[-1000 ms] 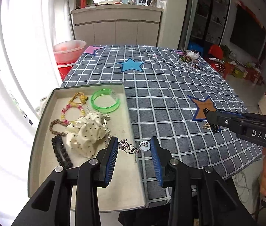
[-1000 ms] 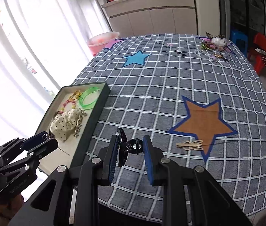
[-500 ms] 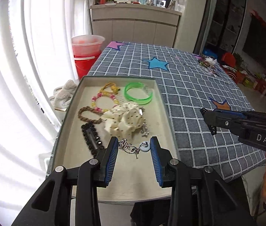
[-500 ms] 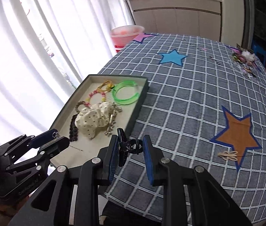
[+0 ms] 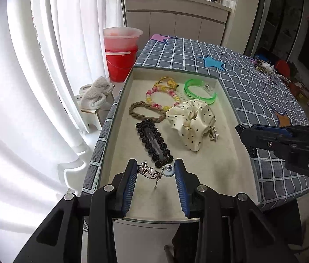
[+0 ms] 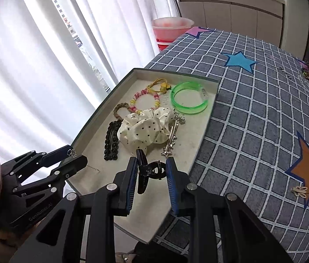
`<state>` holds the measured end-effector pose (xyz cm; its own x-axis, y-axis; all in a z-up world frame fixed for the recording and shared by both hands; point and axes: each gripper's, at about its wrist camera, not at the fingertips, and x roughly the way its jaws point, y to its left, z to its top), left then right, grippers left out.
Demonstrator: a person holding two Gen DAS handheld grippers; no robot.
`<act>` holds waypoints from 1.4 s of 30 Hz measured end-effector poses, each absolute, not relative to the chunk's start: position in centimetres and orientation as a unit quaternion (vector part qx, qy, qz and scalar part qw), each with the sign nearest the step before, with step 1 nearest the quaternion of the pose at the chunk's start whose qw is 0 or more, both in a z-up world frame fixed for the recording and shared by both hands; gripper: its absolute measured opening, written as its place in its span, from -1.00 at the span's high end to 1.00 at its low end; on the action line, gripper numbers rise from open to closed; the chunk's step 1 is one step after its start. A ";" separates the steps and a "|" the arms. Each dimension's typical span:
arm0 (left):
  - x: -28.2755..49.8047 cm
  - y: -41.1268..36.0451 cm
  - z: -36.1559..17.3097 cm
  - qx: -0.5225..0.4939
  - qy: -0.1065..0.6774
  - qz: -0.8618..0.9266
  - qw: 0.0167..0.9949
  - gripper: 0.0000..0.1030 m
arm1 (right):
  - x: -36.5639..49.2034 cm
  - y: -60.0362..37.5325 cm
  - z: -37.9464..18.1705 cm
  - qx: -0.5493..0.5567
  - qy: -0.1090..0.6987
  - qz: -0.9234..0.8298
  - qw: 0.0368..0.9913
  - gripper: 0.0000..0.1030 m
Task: Organize jewelry
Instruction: 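Carry the chain and claw clip into the white tray and open both tools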
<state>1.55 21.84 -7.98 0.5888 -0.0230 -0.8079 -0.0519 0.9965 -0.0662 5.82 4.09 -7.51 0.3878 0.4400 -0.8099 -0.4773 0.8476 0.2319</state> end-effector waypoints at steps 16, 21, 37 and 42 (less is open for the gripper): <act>3.7 22.2 -11.1 -0.034 0.490 0.016 0.871 0.17 | 7.4 7.1 -12.0 -0.046 0.518 0.274 0.809 0.45; 4.7 21.9 -11.9 -0.031 0.497 0.020 0.867 0.17 | 8.5 7.3 -12.6 -0.055 0.519 0.264 0.811 0.45; 5.2 21.7 -12.8 -0.021 0.500 0.036 0.865 -0.22 | 8.8 8.8 -13.7 -0.118 0.503 0.251 0.819 0.34; 5.2 21.6 -12.7 -0.019 0.499 0.037 0.866 -0.22 | 9.1 8.8 -13.7 -0.110 0.510 0.251 0.816 0.09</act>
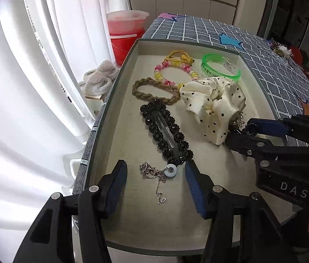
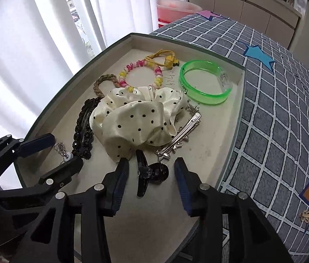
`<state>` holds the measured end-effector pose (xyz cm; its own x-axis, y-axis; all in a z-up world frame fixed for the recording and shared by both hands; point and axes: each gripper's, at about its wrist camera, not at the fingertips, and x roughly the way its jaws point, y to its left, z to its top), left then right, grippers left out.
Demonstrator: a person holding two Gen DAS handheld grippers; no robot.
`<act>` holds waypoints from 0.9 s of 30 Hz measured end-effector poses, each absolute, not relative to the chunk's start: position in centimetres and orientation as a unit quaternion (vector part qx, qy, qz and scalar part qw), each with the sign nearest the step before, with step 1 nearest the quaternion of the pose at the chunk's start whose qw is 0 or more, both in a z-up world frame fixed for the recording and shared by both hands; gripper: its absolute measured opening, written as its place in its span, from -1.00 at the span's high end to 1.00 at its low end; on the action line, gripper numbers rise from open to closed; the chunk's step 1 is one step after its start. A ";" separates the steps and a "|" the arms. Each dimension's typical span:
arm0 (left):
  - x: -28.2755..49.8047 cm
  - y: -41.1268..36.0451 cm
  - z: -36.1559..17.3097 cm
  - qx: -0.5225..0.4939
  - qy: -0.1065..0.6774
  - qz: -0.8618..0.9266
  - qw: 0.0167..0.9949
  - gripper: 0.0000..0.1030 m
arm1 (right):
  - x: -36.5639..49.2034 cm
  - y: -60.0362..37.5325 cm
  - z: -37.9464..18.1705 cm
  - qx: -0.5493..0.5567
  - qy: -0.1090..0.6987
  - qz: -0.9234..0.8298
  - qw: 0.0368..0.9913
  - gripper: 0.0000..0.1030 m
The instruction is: Organize jewelry
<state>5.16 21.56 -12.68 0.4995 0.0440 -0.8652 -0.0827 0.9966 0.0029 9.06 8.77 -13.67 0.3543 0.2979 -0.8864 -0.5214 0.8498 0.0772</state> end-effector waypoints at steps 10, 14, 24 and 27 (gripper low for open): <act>4.3 21.1 -10.9 -0.023 0.484 0.044 0.873 -0.22 | 9.2 6.5 -10.5 -0.046 0.500 0.262 0.824 -0.23; 3.9 20.7 -10.1 -0.024 0.479 0.043 0.876 -0.22 | 9.0 5.4 -9.2 -0.029 0.497 0.261 0.827 -0.28; 3.4 20.1 -9.7 -0.015 0.484 0.044 0.874 -0.22 | 8.0 3.6 -8.0 -0.035 0.498 0.246 0.831 -0.29; 3.2 20.0 -9.5 -0.012 0.484 0.045 0.874 -0.76 | 7.8 3.3 -7.7 -0.037 0.500 0.244 0.830 -0.29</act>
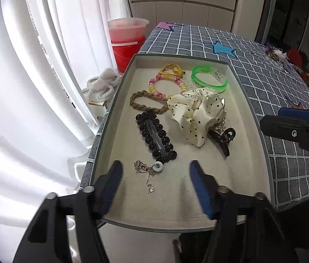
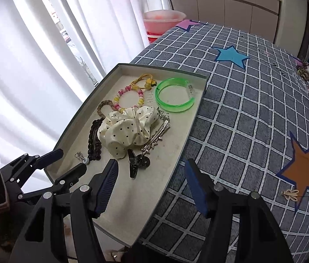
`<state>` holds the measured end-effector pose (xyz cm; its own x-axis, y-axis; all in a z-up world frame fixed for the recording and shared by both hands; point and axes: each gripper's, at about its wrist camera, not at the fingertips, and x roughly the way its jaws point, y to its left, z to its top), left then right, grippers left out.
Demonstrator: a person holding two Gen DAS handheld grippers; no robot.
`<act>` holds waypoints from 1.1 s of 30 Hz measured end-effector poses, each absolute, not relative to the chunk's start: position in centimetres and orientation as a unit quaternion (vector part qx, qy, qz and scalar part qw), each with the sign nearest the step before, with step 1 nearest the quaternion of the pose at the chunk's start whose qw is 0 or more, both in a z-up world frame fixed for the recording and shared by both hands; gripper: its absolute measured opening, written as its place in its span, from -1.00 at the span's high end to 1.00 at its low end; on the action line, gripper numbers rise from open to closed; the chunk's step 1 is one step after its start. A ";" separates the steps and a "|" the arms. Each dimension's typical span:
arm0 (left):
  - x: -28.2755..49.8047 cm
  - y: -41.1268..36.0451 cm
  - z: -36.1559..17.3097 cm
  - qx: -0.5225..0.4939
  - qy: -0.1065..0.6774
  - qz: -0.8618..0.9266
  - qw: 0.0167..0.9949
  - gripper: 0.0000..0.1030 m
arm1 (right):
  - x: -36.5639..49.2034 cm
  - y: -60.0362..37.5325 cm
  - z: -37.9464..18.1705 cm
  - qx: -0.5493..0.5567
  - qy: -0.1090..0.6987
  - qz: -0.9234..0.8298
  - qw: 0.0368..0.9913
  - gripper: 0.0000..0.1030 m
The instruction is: Organize jewelry
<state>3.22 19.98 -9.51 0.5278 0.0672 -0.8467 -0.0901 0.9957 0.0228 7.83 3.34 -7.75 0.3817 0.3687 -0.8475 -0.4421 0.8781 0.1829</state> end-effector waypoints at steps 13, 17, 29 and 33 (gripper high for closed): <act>1.5 19.8 -7.8 -0.013 0.477 0.055 0.877 -1.00 | 6.5 2.5 -6.5 -0.068 0.508 0.235 0.826 -0.55; 0.8 19.7 -7.1 -0.016 0.475 0.061 0.878 -1.00 | 6.0 2.2 -6.2 -0.070 0.507 0.232 0.827 -0.60; -1.5 18.8 -4.2 -0.013 0.453 0.085 0.887 -1.00 | 4.4 1.4 -4.5 -0.075 0.488 0.226 0.840 -0.83; -2.0 18.6 -3.5 -0.009 0.447 0.093 0.889 -1.00 | 3.7 1.3 -3.4 -0.076 0.476 0.223 0.848 -0.83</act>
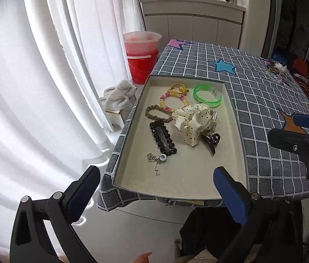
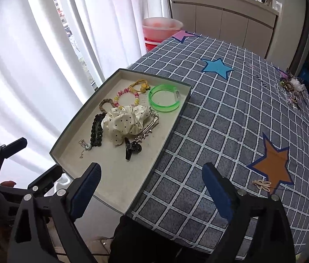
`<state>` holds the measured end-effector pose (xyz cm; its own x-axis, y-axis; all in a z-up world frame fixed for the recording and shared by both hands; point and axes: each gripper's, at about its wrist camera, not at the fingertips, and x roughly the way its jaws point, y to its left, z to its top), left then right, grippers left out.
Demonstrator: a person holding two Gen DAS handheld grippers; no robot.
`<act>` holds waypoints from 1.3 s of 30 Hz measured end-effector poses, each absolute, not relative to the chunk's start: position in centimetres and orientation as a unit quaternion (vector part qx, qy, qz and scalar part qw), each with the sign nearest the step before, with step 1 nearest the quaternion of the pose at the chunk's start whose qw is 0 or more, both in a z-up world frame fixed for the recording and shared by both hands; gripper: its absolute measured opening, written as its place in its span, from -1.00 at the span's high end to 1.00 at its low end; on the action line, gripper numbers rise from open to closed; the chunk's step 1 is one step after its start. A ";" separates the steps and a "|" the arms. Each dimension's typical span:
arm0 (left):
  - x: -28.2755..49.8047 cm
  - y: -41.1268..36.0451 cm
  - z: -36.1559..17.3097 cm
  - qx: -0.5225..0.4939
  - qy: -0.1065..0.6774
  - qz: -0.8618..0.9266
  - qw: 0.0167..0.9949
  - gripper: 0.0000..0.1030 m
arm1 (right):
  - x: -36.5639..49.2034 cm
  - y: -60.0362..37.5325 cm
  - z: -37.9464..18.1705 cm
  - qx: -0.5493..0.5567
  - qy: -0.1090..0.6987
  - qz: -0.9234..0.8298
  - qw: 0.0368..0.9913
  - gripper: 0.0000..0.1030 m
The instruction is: Organize jewelry
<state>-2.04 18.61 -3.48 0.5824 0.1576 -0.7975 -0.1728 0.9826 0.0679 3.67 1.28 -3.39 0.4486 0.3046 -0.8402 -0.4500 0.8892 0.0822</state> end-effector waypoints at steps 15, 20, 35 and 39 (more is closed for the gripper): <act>-3.6 19.1 -1.3 -0.018 0.415 0.121 0.902 -1.00 | 1.6 2.2 -0.1 -0.115 0.410 0.191 0.884 -0.99; -3.6 19.1 -1.5 -0.015 0.417 0.123 0.900 -1.00 | 1.6 2.5 -0.3 -0.118 0.411 0.194 0.883 -0.99; -3.4 19.0 -1.6 -0.011 0.420 0.122 0.899 -1.00 | 1.8 2.6 -0.5 -0.121 0.415 0.194 0.881 -0.99; -3.4 18.9 -1.8 -0.008 0.422 0.121 0.898 -1.00 | 1.7 2.6 -0.5 -0.121 0.415 0.195 0.880 -0.99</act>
